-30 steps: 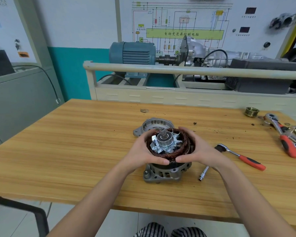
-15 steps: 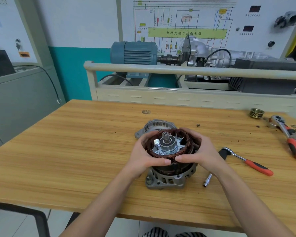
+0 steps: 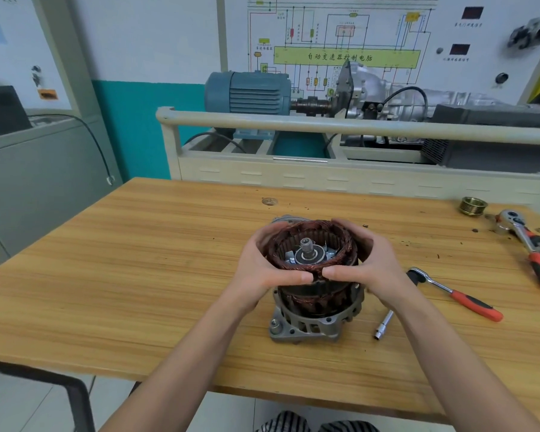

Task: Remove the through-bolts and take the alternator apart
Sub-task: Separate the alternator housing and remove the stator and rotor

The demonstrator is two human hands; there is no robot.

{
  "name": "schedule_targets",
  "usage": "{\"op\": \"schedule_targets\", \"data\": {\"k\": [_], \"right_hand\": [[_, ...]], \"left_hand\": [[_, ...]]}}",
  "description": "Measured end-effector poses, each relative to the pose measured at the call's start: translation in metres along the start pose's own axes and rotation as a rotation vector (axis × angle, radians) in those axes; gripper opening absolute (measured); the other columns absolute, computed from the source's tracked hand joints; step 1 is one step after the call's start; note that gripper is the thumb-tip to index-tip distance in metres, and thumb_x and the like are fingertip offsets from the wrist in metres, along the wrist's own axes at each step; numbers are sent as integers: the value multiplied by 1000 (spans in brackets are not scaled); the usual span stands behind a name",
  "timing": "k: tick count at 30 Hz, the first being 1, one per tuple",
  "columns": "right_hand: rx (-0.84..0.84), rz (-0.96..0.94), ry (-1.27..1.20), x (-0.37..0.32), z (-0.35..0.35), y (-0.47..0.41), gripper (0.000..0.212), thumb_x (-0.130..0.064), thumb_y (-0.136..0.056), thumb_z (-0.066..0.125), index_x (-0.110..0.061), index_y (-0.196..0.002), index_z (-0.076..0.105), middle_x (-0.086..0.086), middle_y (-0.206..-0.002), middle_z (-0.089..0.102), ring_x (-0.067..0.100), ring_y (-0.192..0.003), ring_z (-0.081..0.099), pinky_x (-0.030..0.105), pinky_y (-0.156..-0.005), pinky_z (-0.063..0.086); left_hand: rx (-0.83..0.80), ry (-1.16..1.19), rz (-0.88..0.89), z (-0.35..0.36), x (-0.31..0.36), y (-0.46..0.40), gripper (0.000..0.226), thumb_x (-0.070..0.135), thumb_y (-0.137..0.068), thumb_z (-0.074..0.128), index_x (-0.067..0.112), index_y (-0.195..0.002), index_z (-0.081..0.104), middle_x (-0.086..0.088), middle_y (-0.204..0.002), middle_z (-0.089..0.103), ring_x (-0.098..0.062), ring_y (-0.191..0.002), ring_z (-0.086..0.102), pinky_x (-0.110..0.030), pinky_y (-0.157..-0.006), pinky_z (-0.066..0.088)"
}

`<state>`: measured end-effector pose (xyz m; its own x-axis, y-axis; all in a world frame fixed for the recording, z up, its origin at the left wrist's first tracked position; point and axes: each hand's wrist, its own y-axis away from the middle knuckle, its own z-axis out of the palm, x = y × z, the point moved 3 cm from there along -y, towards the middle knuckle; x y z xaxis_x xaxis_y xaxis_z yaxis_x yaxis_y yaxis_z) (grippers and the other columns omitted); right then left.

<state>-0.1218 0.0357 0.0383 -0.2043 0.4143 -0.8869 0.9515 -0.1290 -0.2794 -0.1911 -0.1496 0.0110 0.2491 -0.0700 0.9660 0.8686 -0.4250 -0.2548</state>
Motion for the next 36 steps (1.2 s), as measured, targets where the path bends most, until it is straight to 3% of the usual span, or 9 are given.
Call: {"op": "schedule_targets", "data": {"k": [3, 8, 13, 17, 22, 27, 32, 36], "right_hand": [[31, -39, -28, -11, -2, -5, 108, -49, -35, 85, -23, -134, 53, -12, -122, 62, 3, -114, 58, 28, -97, 48], [42, -81, -37, -32, -3, -15, 95, -49, -36, 85, -32, -125, 55, -25, -108, 66, -10, -103, 59, 8, -79, 49], [-43, -106, -39, -56, 8, -40, 109, -48, -35, 88, -17, -134, 53, -9, -117, 66, 4, -107, 63, 23, -89, 52], [-180, -63, -3, -67, 34, -71, 112, -46, -34, 89, -15, -135, 52, -5, -118, 66, 10, -109, 63, 32, -96, 50], [-350, -11, 90, -63, 65, -113, 119, -49, -31, 90, -12, -137, 51, 2, -130, 59, 18, -123, 53, 43, -107, 41], [-477, 59, 198, -30, 90, -153, 101, -26, -52, 88, -11, -141, 43, 6, -141, 50, 20, -132, 45, 45, -112, 35], [-639, 76, 370, -13, 112, -182, 118, -45, -40, 85, -11, -143, 39, 5, -147, 43, 19, -136, 38, 44, -114, 30], [-708, 102, 411, 2, 128, -194, 124, -47, -36, 85, -10, -144, 38, 5, -148, 42, 18, -136, 38, 41, -114, 31]], "left_hand": [[2, -4, 37, -3, 16, -6, 111, 37, -24, 93, 17, -125, 52, 2, -122, 62, -7, -112, 60, -31, -99, 48], [6, -22, 81, -10, 40, -11, 109, 32, -34, 87, 12, -133, 47, 0, -127, 59, -9, -116, 58, -34, -101, 47], [71, 14, 114, -34, 55, -12, 126, 43, -21, 94, 6, -132, 48, -9, -130, 57, -18, -120, 56, -37, -101, 46], [185, 10, 99, -65, 49, -14, 108, 30, -32, 87, 8, -131, 48, -6, -129, 57, -14, -117, 56, -36, -101, 47], [296, -23, 57, -98, 28, -24, 102, 35, -30, 89, 19, -124, 51, 3, -120, 61, -7, -110, 59, -27, -92, 51], [329, -111, -10, -116, 1, -40, 112, 41, -27, 89, 16, -129, 48, 9, -118, 60, -2, -108, 58, -18, -86, 49], [337, -143, -50, -129, -28, -50, 115, 40, -24, 89, 16, -128, 47, 14, -114, 58, 16, -95, 57, -5, -75, 46], [346, -171, -87, -137, -46, -53, 115, 42, -23, 90, 18, -127, 46, 13, -114, 59, 11, -100, 58, -12, -81, 47]]}}
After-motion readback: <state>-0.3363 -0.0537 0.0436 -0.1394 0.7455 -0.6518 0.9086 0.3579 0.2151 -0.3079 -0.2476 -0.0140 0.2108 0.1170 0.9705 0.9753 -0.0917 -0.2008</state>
